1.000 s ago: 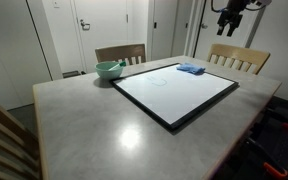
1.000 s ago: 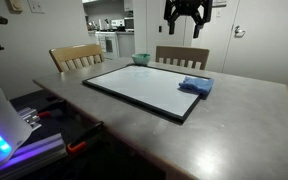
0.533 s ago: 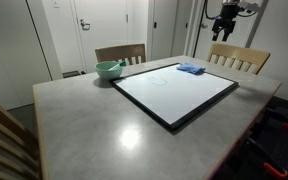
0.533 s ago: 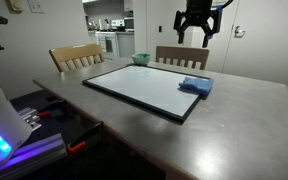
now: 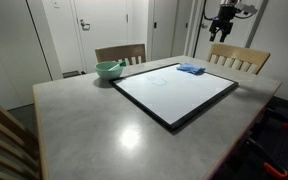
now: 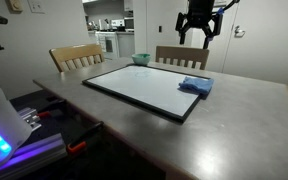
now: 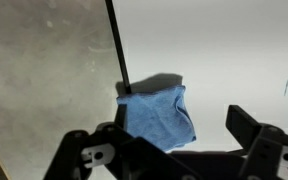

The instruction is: Use the blue towel to erase the drawing on the board

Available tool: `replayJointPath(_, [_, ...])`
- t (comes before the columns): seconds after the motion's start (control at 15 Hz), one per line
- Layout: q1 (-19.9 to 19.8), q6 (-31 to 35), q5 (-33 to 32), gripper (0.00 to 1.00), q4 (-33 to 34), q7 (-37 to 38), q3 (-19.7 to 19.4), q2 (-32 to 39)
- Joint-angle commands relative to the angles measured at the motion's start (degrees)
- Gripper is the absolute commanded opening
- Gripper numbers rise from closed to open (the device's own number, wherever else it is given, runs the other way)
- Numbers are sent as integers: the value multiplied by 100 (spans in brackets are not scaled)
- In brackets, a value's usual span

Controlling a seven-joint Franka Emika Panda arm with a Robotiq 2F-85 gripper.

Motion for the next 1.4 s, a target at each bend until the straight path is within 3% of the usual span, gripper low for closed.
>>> replayJointPath(0.0, [-121, 144, -132, 100, -27, 57, 140, 19])
replayJointPath(0.67, [-132, 665, -1012, 100, 683, -814, 604, 1220])
replayJointPath(1.33, [-1011, 263, -101, 100, 2501, -1282, 1357, 2862])
